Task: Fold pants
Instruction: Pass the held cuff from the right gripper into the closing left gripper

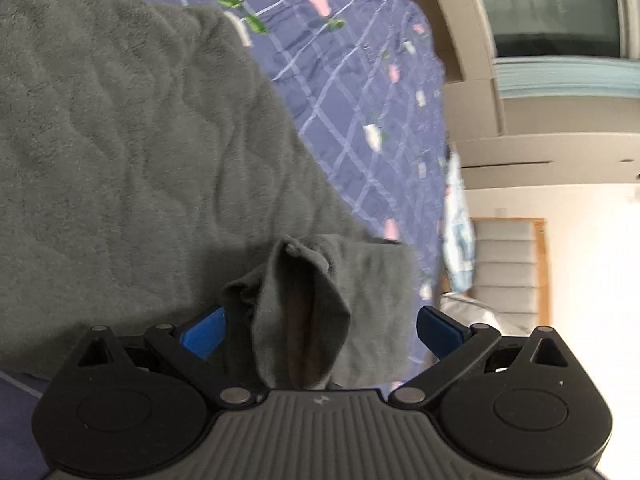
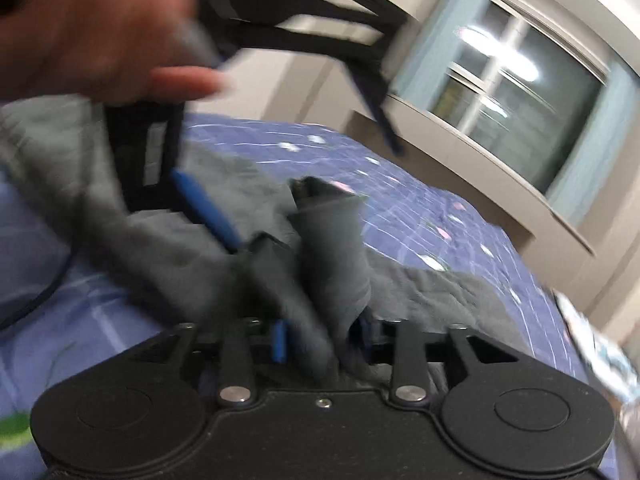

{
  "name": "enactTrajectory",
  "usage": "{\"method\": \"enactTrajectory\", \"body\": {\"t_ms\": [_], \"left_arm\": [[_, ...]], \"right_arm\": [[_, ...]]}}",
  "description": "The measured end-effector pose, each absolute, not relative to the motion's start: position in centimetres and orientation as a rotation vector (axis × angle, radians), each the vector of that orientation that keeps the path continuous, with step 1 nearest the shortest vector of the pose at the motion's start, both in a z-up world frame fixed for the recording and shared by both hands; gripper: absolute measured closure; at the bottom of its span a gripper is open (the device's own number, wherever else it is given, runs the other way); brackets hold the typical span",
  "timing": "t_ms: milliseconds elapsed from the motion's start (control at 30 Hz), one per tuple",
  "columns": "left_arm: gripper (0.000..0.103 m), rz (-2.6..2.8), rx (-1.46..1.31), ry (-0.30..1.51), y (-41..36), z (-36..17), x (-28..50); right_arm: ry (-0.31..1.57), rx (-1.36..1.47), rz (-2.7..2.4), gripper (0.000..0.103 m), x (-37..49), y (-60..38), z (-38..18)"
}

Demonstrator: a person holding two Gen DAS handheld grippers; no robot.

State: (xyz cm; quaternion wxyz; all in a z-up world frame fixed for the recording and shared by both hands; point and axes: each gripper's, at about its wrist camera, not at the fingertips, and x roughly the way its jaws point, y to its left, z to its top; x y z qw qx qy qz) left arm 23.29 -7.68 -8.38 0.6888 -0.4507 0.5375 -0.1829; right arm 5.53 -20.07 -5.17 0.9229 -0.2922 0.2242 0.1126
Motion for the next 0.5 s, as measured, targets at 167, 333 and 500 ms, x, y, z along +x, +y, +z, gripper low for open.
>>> {"method": "enactTrajectory", "body": {"t_ms": [167,333,500], "left_arm": [[0.007,-0.370,-0.980,1.230,-8.2,-9.9,23.2],[0.045,-0.396,-0.968,1.242,-9.2,-9.9,23.4],[0.084,-0.409,-0.932,1.211,-9.7,-9.1,23.3]], "right_arm": [[0.465,-0.609,0.259,0.058,4.8,-20.2,-5.0],[0.461,-0.524,0.250,0.040,3.9,-21.8,-3.8],[0.432,-0.404,0.162,0.033,2.3,-24.2,-2.1]]}}
